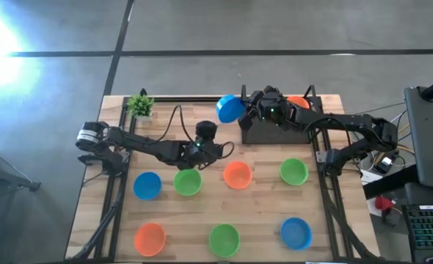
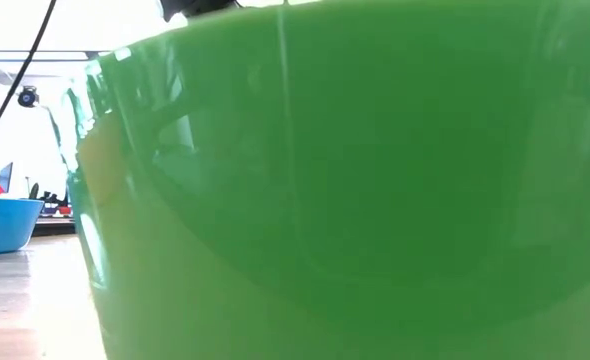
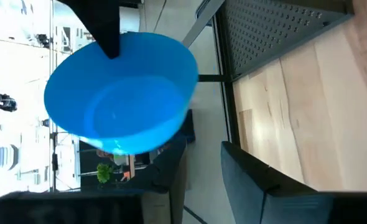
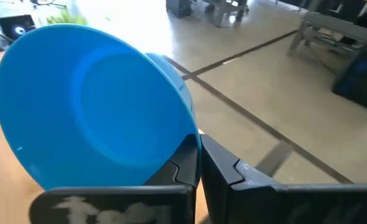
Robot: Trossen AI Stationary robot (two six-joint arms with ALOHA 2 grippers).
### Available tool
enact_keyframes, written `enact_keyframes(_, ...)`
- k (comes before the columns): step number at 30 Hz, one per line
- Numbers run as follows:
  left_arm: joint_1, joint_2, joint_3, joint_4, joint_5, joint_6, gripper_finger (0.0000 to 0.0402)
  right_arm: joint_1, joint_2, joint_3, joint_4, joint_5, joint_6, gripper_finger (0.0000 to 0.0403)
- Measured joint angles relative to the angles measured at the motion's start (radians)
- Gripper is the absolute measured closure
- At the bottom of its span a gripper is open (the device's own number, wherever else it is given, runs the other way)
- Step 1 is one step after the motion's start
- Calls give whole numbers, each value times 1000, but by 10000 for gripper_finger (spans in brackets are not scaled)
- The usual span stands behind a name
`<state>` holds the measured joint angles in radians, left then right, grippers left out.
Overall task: Pick & Place Mini bowls
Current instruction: Put the top blue bowl on the shelf
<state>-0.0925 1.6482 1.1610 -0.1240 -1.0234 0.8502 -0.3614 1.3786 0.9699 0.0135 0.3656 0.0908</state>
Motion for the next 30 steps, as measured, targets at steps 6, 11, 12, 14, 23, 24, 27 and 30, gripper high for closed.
enact_keyframes(6, -6, 0, 0, 1, 12, -28, 298, -77, -79, 52, -147, 1, -8, 396)
enact_keyframes(11, -5, 0, 0, 7, 12, -75, 298, -181, -110, 154, -388, 1, -8, 395)
enact_keyframes(12, -5, 0, 0, 8, 13, -85, 298, -205, -109, 175, -440, 1, -6, 395)
enact_keyframes(14, -5, 0, 0, 10, 15, -98, 298, -253, -102, 215, -538, 2, 1, 395)
enact_keyframes(23, -5, -13, -1, 12, 16, -104, 298, -427, -37, 252, -763, -24, 3, 394)
enact_keyframes(24, -6, -14, -1, 12, 16, -104, 298, -443, -23, 250, -779, -50, 3, 394)
enact_keyframes(27, -5, -15, -1, 20, 16, -111, 298, -477, 28, 243, -781, -127, -28, 394)
enact_keyframes(30, -5, -15, -1, 30, 16, -144, 298, -489, 86, 241, -781, -133, -53, 394)
